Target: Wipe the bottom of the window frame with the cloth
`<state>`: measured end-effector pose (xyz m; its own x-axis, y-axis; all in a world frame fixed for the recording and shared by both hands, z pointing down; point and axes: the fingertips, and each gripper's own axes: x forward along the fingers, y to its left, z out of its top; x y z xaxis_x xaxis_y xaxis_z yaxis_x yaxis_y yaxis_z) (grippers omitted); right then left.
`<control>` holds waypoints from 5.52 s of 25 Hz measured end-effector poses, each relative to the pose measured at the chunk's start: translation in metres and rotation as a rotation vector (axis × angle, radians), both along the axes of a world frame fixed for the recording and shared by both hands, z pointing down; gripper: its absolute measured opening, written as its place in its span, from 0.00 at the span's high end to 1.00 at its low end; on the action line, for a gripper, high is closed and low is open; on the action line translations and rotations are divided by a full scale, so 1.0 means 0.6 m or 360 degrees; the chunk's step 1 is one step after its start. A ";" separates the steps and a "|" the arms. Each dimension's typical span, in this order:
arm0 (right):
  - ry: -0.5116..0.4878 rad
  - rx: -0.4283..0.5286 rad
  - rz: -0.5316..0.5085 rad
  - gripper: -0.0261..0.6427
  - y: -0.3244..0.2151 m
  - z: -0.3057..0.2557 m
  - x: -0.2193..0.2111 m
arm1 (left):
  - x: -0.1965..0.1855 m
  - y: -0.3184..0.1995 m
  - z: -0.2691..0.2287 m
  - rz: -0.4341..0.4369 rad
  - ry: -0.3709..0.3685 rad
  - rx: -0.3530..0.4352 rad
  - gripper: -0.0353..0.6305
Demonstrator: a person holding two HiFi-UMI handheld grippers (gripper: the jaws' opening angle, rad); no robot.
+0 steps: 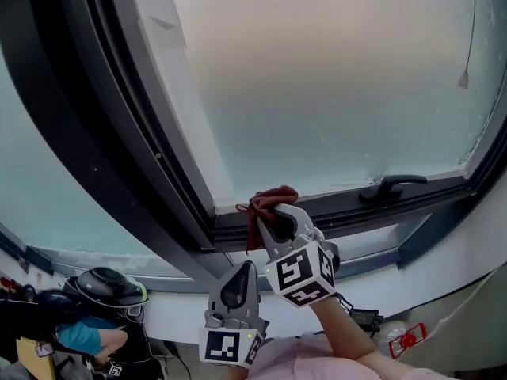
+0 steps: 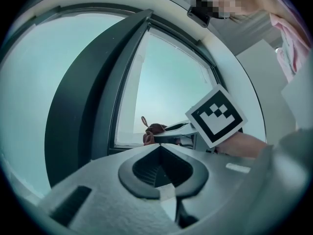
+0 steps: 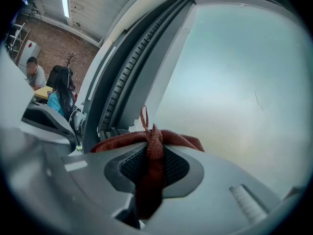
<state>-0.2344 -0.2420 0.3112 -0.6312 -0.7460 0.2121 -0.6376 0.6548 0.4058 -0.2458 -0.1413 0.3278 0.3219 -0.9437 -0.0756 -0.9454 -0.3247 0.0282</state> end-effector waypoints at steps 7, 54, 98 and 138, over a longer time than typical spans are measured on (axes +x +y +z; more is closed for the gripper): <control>-0.0013 0.0012 0.0072 0.85 -0.003 -0.002 0.022 | -0.007 -0.006 0.007 0.0032 0.0021 -0.0021 0.96; -0.0144 -0.0096 0.0472 0.84 -0.043 0.000 0.216 | 0.019 -0.002 0.006 0.0142 0.0055 -0.0011 0.96; -0.0229 -0.0081 0.0695 0.84 -0.060 0.003 0.323 | 0.013 0.000 0.002 0.0157 0.0050 0.0002 0.96; -0.0023 -0.0077 -0.0035 0.84 0.054 0.014 -0.141 | -0.118 0.052 -0.024 0.0097 0.0090 -0.0089 0.96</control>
